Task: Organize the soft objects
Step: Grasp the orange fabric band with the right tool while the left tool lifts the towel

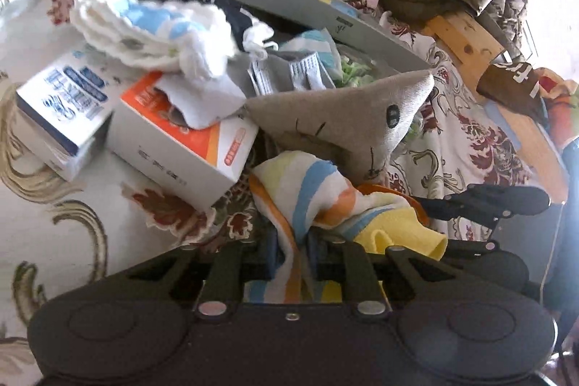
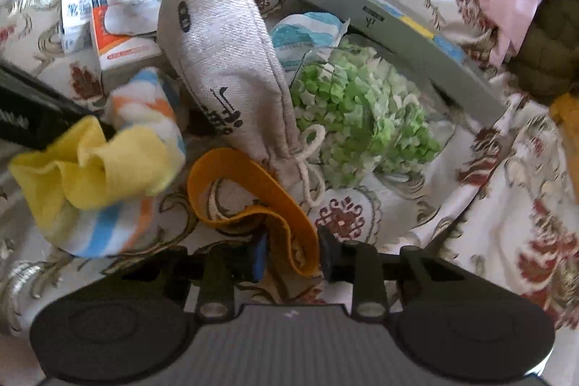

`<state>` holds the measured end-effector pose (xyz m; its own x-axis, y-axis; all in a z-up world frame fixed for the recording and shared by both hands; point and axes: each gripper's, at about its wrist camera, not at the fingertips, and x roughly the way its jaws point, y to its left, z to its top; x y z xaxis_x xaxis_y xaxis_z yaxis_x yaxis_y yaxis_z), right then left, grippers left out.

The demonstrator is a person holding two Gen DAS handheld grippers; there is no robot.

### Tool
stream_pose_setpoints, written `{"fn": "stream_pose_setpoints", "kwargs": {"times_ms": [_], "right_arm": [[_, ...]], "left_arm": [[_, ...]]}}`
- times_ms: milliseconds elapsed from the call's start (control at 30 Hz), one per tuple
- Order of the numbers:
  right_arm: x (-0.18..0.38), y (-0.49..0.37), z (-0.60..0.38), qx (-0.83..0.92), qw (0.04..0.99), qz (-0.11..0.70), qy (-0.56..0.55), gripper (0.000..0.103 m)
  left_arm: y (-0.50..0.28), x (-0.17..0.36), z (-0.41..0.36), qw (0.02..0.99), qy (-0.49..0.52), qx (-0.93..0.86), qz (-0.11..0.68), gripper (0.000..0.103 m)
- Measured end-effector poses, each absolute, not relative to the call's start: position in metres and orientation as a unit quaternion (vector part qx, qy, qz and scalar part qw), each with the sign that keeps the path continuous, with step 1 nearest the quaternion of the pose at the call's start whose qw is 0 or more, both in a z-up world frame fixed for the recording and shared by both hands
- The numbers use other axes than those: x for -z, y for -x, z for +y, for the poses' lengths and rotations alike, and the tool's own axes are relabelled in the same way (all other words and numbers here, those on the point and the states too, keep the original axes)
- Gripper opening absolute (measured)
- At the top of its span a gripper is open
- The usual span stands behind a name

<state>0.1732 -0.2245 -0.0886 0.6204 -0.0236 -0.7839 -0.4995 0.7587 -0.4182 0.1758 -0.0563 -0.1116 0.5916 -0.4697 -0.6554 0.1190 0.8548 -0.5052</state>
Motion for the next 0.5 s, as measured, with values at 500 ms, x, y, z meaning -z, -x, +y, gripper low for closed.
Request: {"fn": "stream_pose_setpoints", "kwargs": {"times_ms": [500], "right_arm": [[0.078,-0.145,-0.208,-0.108,0.848,0.332,0.400,0.014]], "left_arm": [[-0.137,0.076,-0.059,0.915,0.129,0.164,0.345,0.015]]}}
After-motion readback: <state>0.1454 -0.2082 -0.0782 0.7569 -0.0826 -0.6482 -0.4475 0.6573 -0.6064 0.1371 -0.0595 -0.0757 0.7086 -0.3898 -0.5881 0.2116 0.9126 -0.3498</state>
